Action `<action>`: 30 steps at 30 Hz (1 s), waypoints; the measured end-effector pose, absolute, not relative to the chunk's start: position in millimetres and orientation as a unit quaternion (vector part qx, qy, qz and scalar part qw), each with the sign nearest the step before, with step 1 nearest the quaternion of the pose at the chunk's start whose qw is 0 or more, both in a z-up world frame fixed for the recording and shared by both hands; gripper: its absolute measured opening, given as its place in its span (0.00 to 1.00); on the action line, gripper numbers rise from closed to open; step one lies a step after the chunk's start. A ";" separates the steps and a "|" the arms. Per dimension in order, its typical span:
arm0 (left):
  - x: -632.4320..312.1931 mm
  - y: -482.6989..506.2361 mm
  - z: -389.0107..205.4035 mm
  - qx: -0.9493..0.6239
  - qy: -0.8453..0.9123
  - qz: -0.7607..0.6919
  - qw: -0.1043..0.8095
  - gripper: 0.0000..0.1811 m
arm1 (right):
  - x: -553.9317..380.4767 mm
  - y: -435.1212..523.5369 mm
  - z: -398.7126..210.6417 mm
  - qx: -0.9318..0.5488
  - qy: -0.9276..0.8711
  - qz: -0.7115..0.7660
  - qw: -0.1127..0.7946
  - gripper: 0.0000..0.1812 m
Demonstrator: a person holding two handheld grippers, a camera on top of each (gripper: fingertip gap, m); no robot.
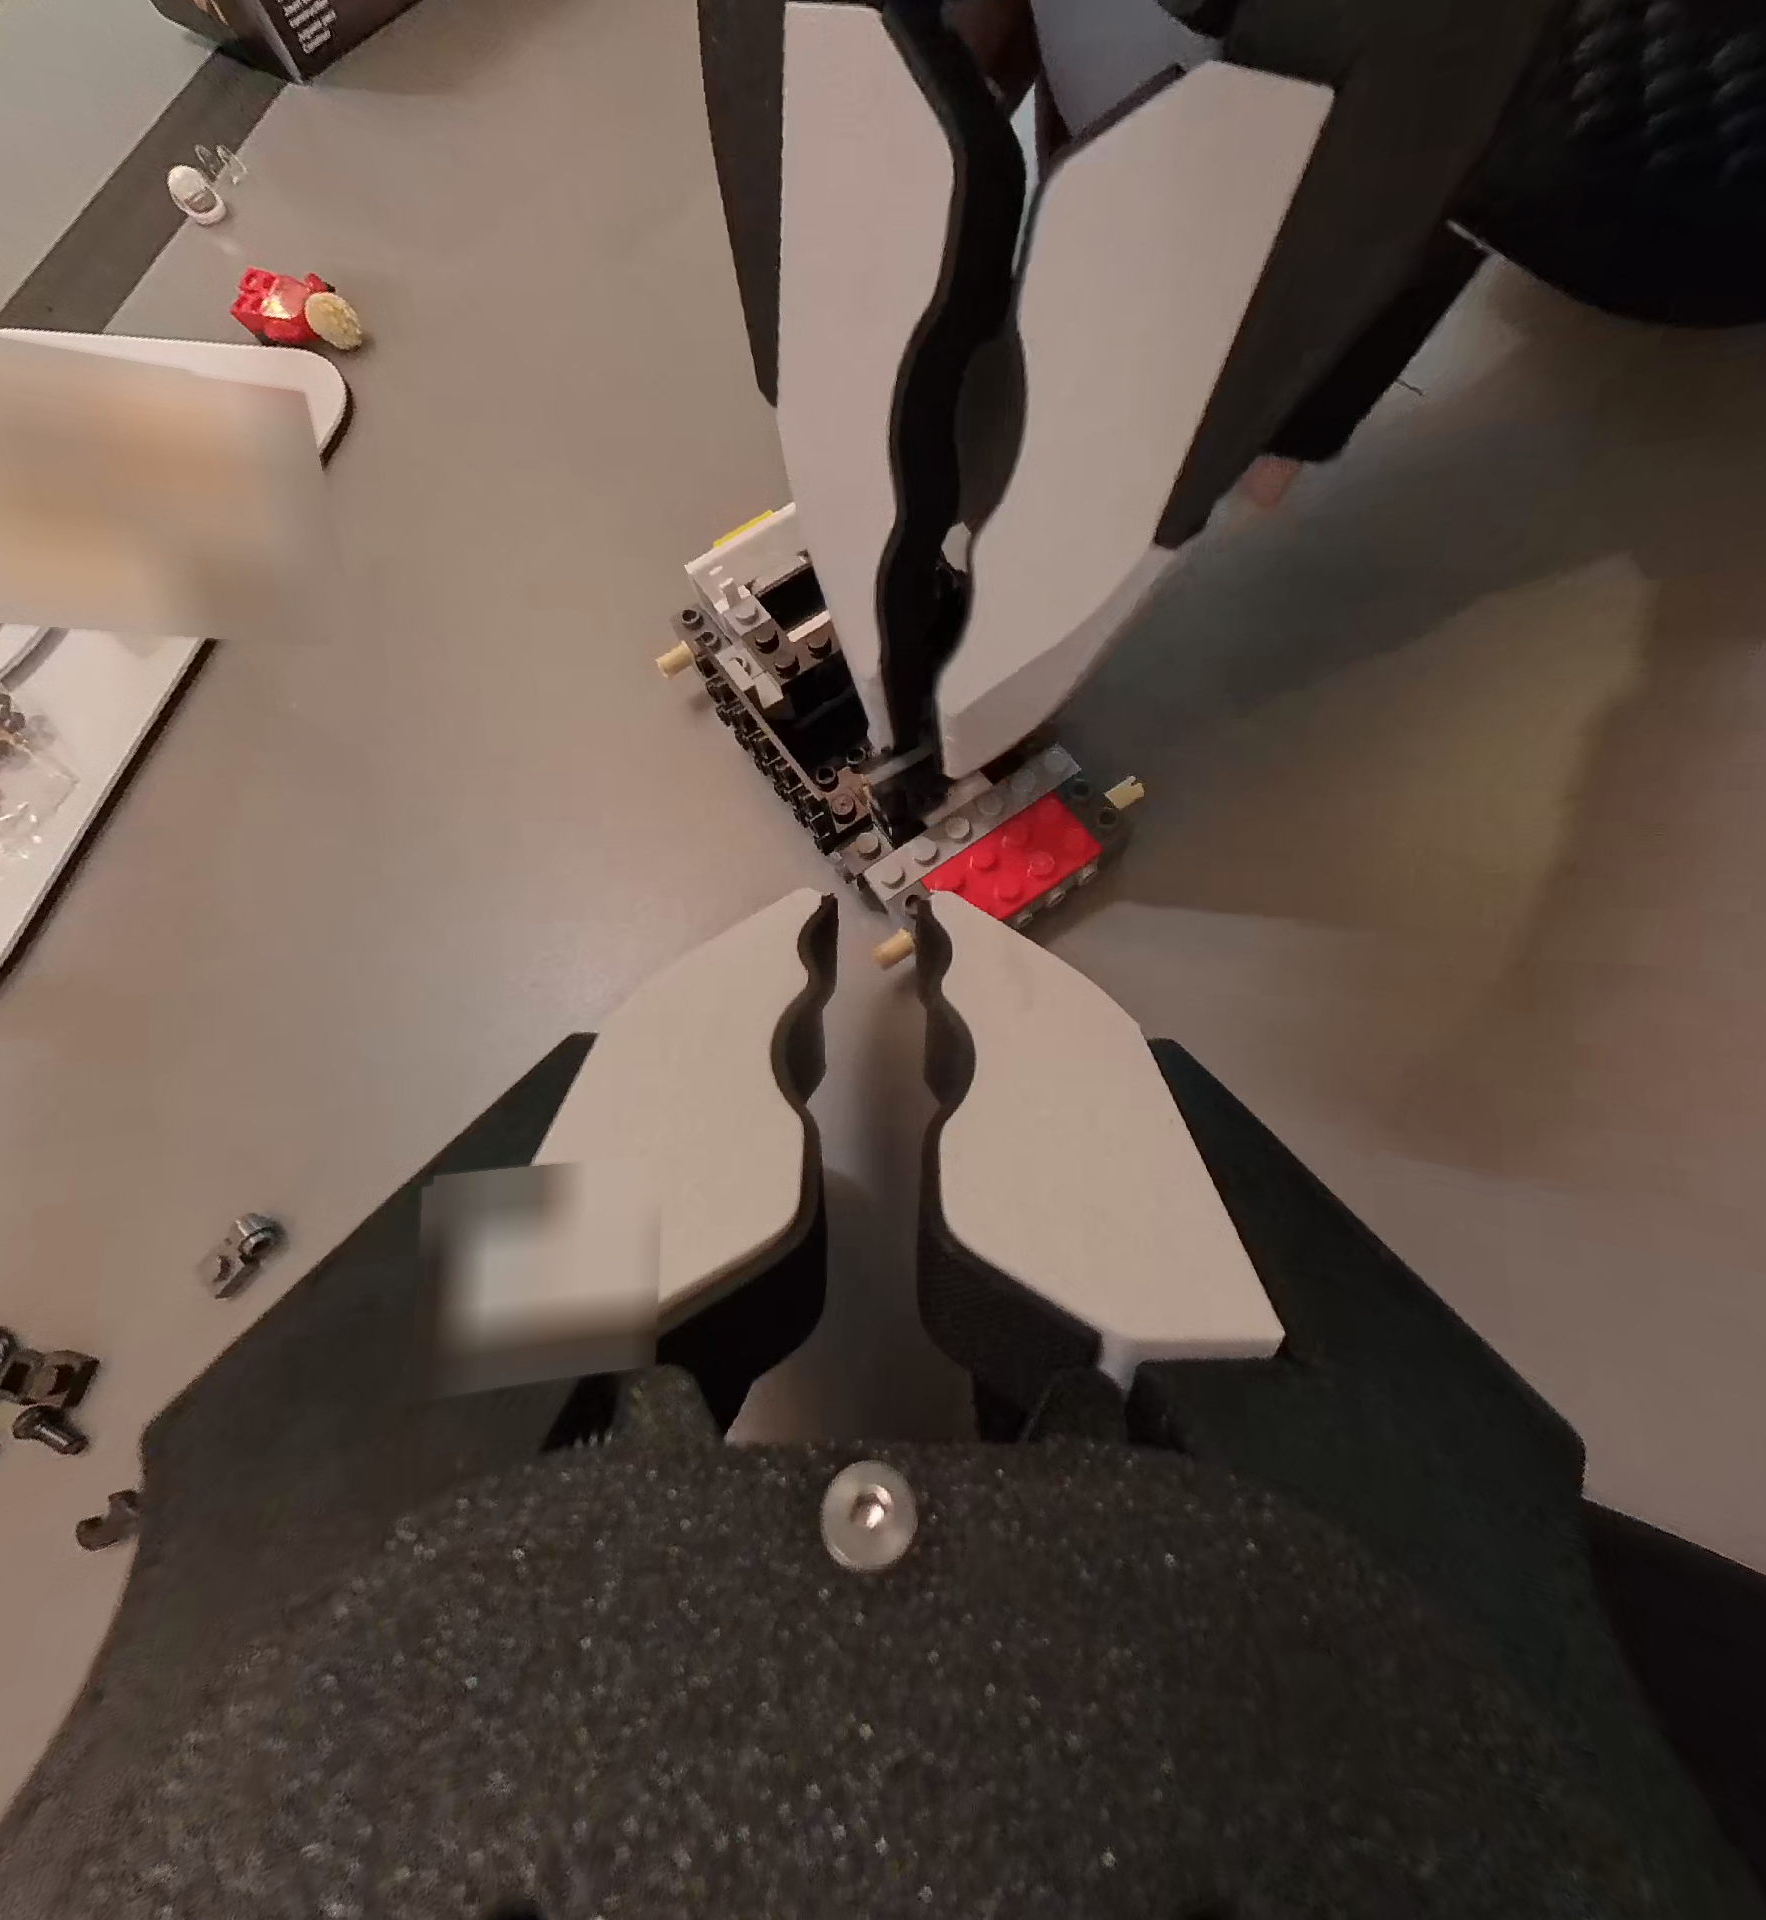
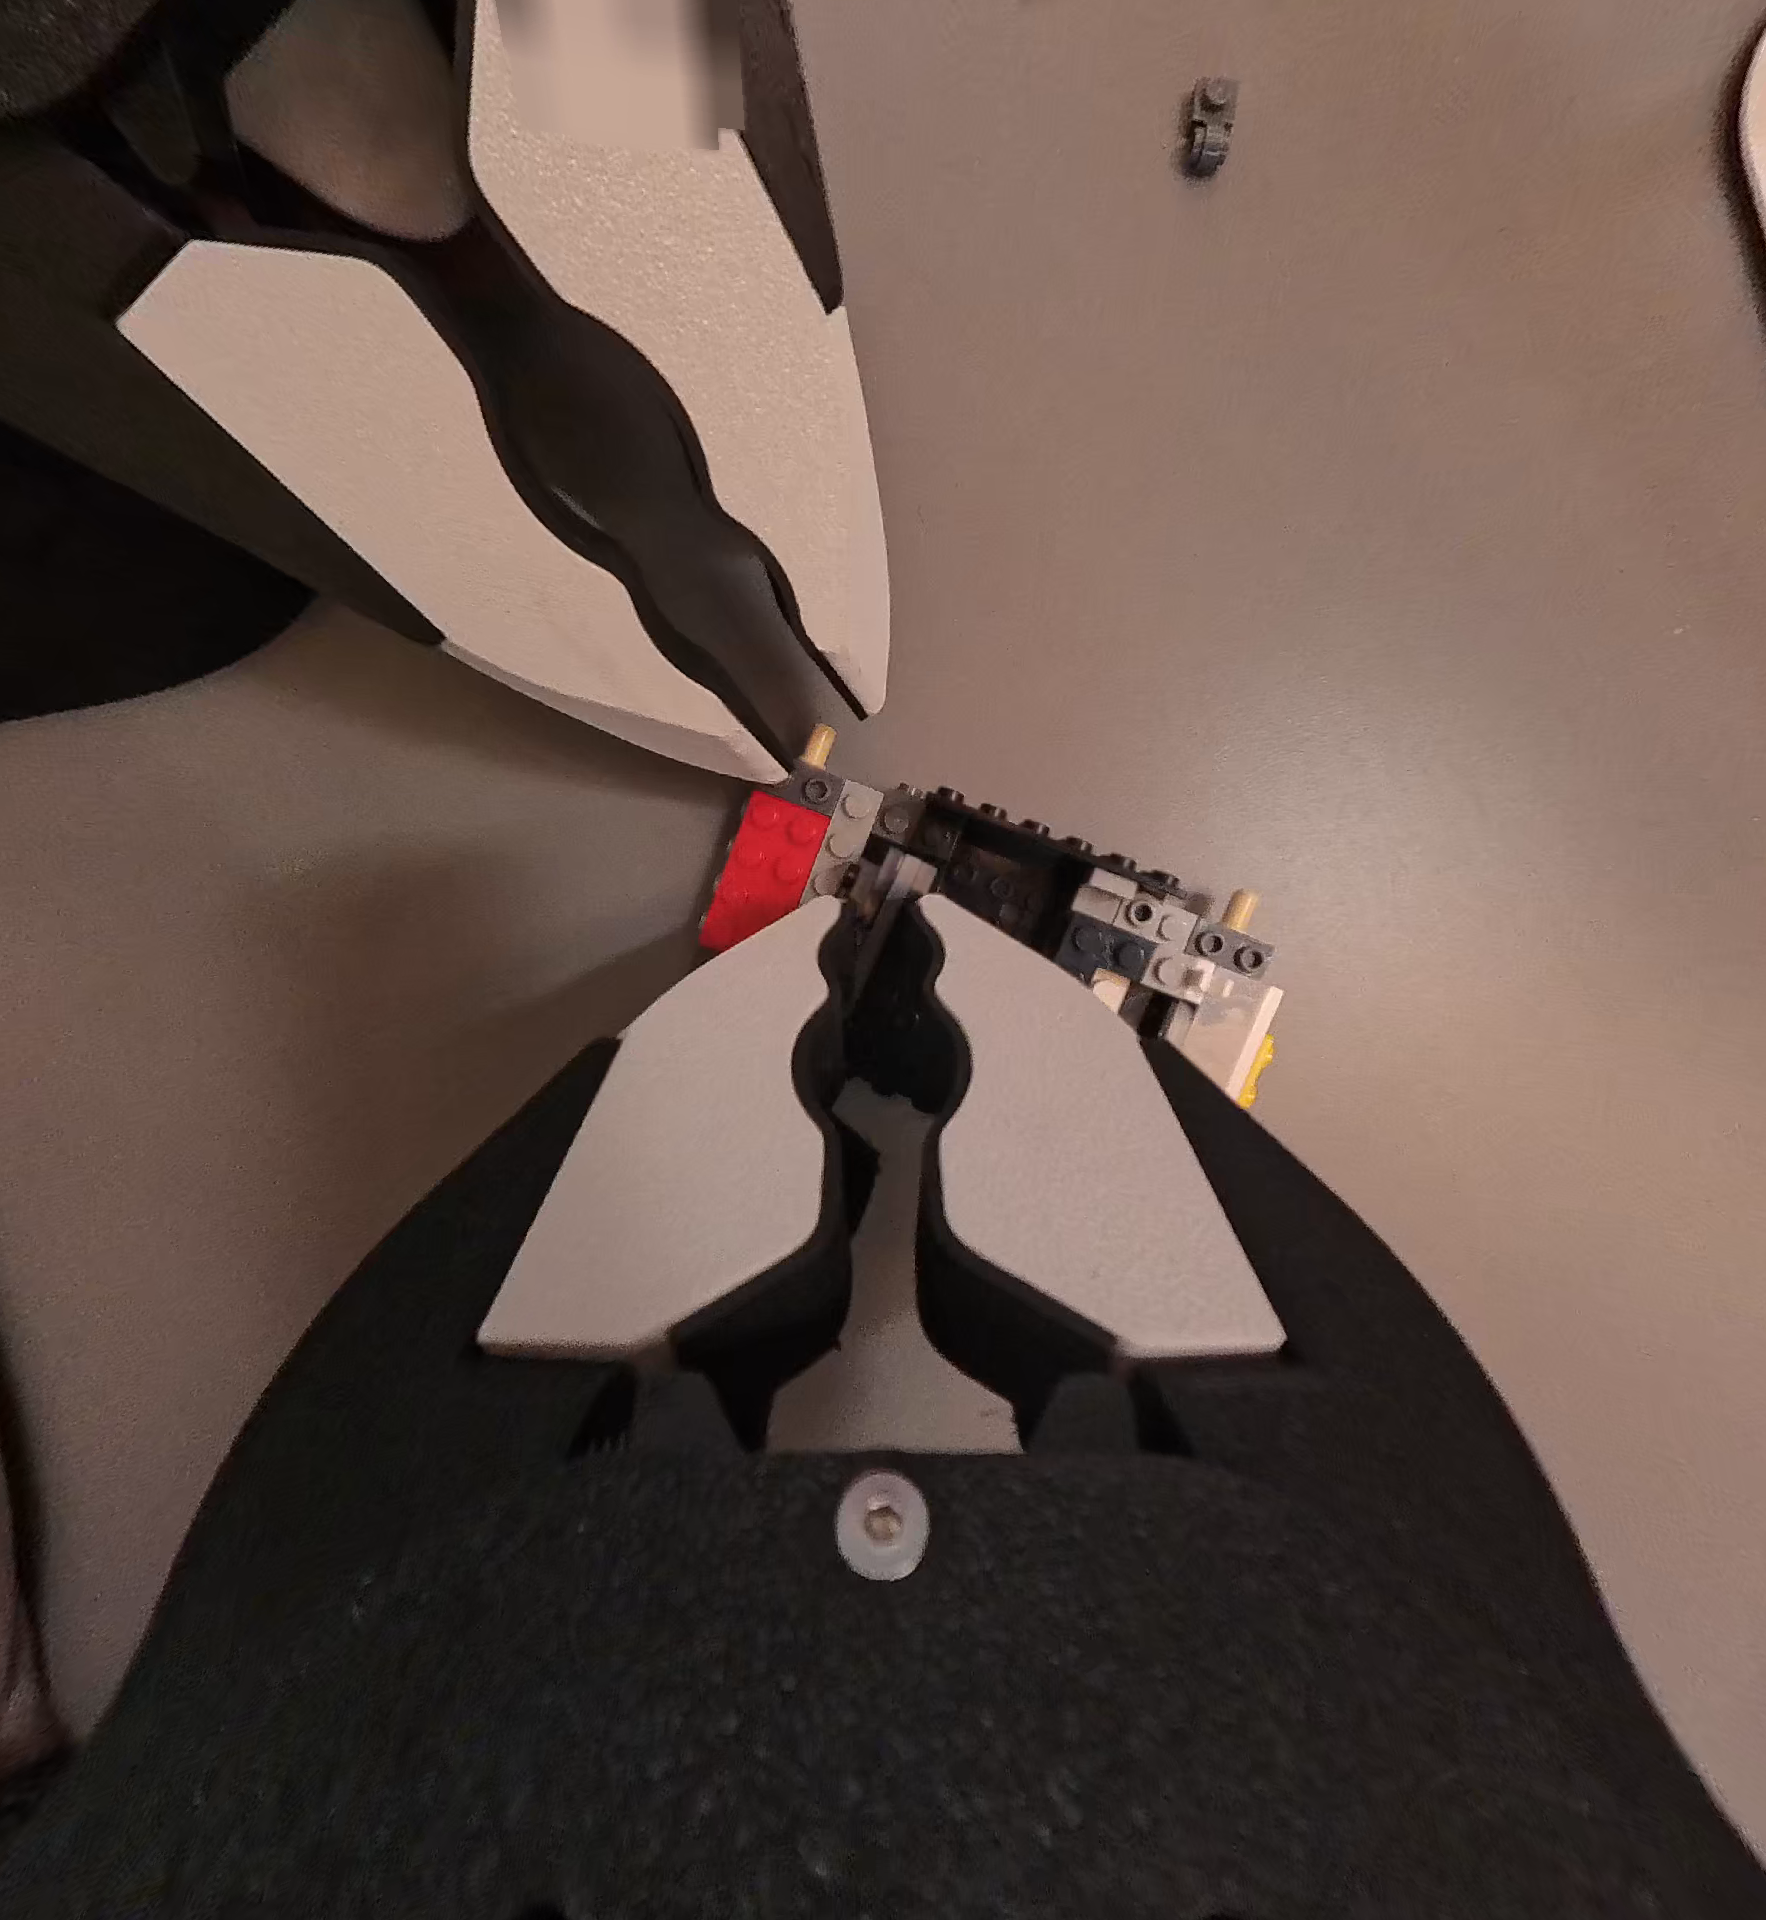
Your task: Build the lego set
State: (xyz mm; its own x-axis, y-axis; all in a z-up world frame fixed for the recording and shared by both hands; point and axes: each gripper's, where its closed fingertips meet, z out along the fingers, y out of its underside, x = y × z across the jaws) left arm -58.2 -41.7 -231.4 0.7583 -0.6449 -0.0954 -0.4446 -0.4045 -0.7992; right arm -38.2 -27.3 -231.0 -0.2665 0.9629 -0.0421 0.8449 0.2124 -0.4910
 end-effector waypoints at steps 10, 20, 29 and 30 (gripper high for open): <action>-54.4 -42.4 -231.5 -0.823 0.339 -0.115 0.440 0.08 | -35.0 -25.1 -228.3 -0.592 -0.764 0.221 0.134 0.11; -50.5 -41.2 -216.2 -0.796 0.351 -0.111 0.480 0.11 | -36.8 -36.6 -220.0 -0.587 -0.754 0.276 0.102 0.05; -16.5 -61.6 -175.6 -0.652 0.484 -0.043 0.582 0.10 | -21.0 -65.9 -181.9 -0.537 -0.685 0.488 -0.071 0.05; -13.9 -63.2 -175.2 -0.645 0.492 -0.038 0.583 0.09 | -18.9 -69.1 -179.5 -0.528 -0.684 0.496 -0.084 0.05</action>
State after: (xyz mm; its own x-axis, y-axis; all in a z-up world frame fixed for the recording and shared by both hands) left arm -13.9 -63.2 -175.2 0.5128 -0.6796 -0.5246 -0.5900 0.1649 -0.7904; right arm -18.9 -69.1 -179.5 -0.4281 0.6386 -0.6394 0.8058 -0.0506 -0.5901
